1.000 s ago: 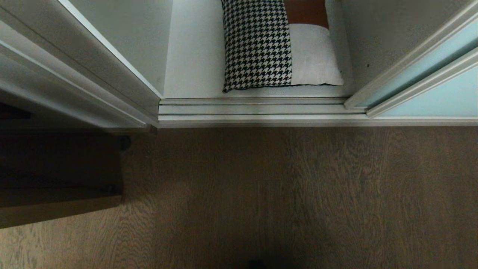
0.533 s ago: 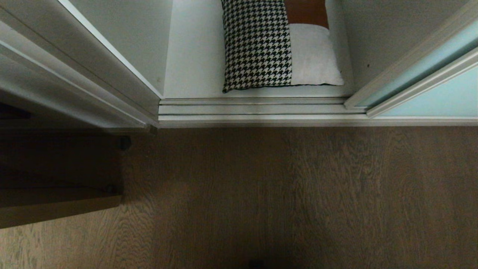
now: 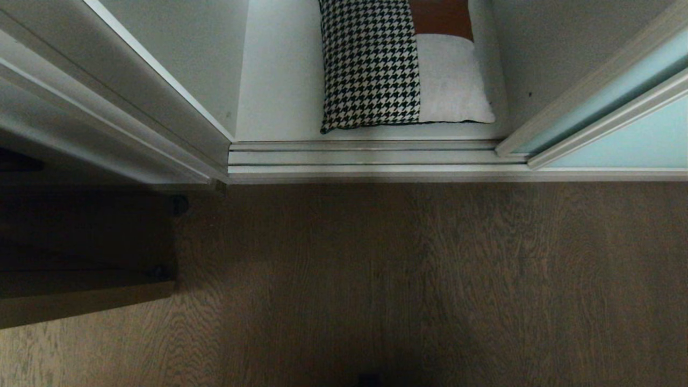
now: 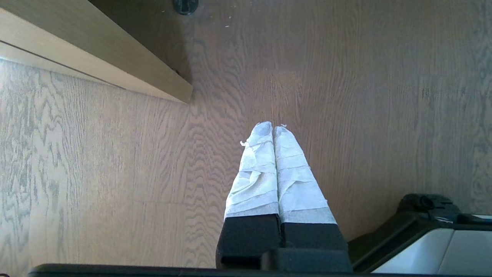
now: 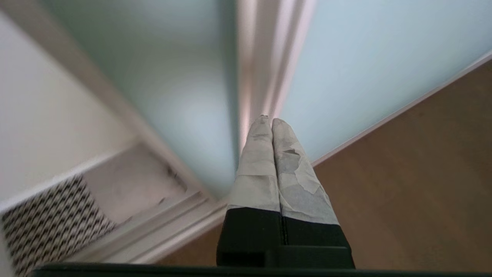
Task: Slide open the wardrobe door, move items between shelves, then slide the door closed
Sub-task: Close the door
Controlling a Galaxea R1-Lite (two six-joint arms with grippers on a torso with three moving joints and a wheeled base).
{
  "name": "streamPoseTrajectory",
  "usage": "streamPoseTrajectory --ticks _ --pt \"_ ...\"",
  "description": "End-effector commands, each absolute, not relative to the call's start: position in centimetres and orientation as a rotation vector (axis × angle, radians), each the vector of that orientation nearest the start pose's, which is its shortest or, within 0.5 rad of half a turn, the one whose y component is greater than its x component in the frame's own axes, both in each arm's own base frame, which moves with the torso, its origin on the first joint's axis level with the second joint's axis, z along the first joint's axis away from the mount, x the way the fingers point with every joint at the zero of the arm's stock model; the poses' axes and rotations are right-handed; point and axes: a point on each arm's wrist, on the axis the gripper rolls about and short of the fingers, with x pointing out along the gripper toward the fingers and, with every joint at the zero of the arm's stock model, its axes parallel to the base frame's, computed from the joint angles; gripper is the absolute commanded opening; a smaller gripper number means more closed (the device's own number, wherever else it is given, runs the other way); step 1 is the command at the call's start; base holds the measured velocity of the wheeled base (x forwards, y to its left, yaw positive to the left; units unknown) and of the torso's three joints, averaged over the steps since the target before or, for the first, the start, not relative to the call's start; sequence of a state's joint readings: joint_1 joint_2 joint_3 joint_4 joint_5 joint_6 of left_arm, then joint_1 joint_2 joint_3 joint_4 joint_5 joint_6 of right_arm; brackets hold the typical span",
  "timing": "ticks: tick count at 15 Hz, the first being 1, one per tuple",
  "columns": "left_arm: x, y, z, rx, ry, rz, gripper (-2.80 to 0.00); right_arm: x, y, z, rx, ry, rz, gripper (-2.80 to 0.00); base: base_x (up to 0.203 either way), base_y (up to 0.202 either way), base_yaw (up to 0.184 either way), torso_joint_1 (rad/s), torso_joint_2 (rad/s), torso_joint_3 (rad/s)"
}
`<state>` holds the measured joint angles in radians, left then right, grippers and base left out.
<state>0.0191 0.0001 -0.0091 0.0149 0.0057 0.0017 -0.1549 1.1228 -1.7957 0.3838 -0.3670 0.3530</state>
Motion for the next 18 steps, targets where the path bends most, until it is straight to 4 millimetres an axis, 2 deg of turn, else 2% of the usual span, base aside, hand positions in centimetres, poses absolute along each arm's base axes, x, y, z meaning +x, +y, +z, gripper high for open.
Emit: streamPoseTrajectory --ticks 1,4,11,14,16,18 --pt "-2.3 0.0 7.6 0.001 0.008 0.026 -2.8 5.1 -1.9 47.8 0.367 -0.43 -0.502 -2.8 0.0 0.0 0.0 0.0 0.0 0.0" --pt "-2.3 0.0 7.6 0.001 0.008 0.026 -2.8 4.7 -2.2 48.6 0.281 -0.452 -0.595 -2.8 0.0 0.0 0.0 0.0 0.0 0.0" --pt "-2.3 0.0 7.6 0.001 0.008 0.026 -2.8 2.2 -1.5 48.9 0.16 -0.472 -0.618 -2.8 0.0 0.0 0.0 0.0 0.0 0.0" --pt "-2.3 0.0 7.6 0.001 0.008 0.026 -2.8 0.6 -1.0 48.2 0.11 -0.414 -0.583 -2.8 0.0 0.0 0.0 0.0 0.0 0.0" --pt "-2.3 0.0 7.6 0.001 0.008 0.026 -2.8 -1.8 -0.4 47.0 0.063 -0.355 -0.54 -2.8 0.0 0.0 0.0 0.0 0.0 0.0" --pt "-2.3 0.0 7.6 0.001 0.008 0.026 -2.8 -3.1 -0.3 45.4 0.026 -0.281 -0.478 -2.8 0.0 0.0 0.0 0.0 0.0 0.0"
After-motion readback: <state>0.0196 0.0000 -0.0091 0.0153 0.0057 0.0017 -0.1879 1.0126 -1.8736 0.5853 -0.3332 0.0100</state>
